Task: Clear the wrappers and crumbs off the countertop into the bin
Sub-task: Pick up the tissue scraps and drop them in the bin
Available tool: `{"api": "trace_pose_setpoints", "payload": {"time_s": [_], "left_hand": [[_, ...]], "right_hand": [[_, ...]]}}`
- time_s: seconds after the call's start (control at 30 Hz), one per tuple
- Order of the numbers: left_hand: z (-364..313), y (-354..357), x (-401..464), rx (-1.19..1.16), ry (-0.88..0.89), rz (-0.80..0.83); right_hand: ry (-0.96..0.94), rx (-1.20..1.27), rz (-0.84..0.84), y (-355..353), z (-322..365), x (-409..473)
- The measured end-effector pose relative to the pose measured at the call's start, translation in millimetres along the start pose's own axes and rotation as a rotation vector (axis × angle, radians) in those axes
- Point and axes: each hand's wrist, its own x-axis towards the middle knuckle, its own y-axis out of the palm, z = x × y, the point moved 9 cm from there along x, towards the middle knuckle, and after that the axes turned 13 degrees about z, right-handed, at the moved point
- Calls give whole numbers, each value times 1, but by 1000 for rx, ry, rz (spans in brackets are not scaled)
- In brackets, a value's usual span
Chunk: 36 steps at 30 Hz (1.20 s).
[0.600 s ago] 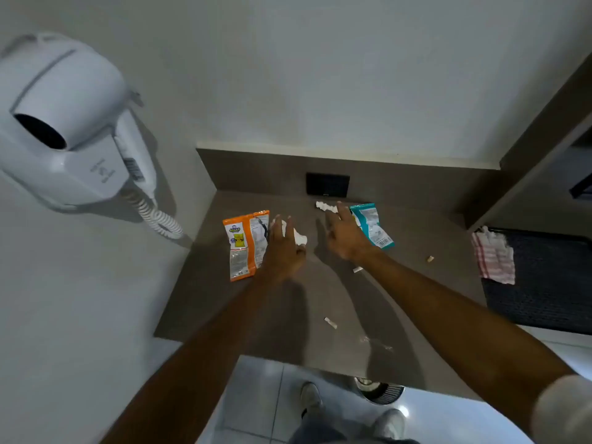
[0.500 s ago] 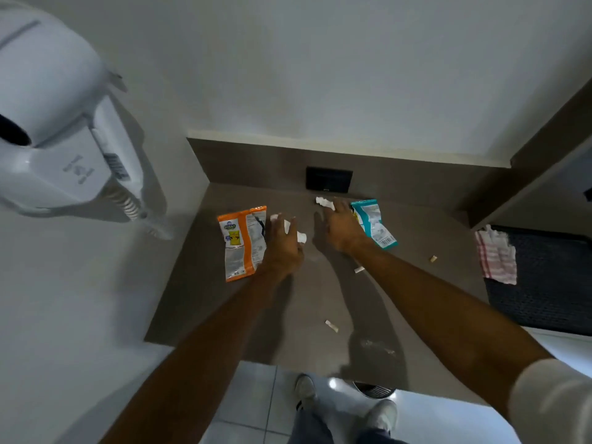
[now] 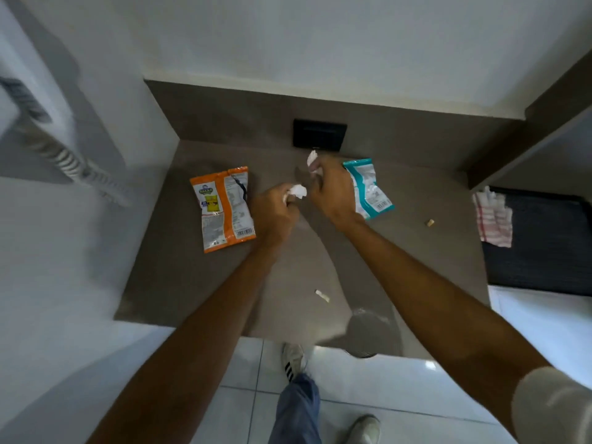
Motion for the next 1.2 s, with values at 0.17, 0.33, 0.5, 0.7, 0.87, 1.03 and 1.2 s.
{"api": "trace_pose_setpoints", "payload": {"time_s": [0.17,0.33,0.5,0.7,0.87,1.03,1.2], "left_hand": [[-24,12,-120,-449,-161,-5],[-23,61,-289,-401,-174,62],[39,198,-396,-447,-475,337],[164,399,-388,-903,-1110,388],[226,520,-329,-824,-1036,642],[204,494,-334,-477,-874,746],[78,348,-375,3,-259,661]], "right_hand": [[-15,493,-32,-38,-23,-147],[-129,381,-11,-24,-83,-322],[409,418,266,78,-227,-414],[1157,802,217,222,-402,-433],[1173,828,249,294,-489,-392],[1137,855,253,270,-472,-404],[293,123,317,137,-311,-418]]}}
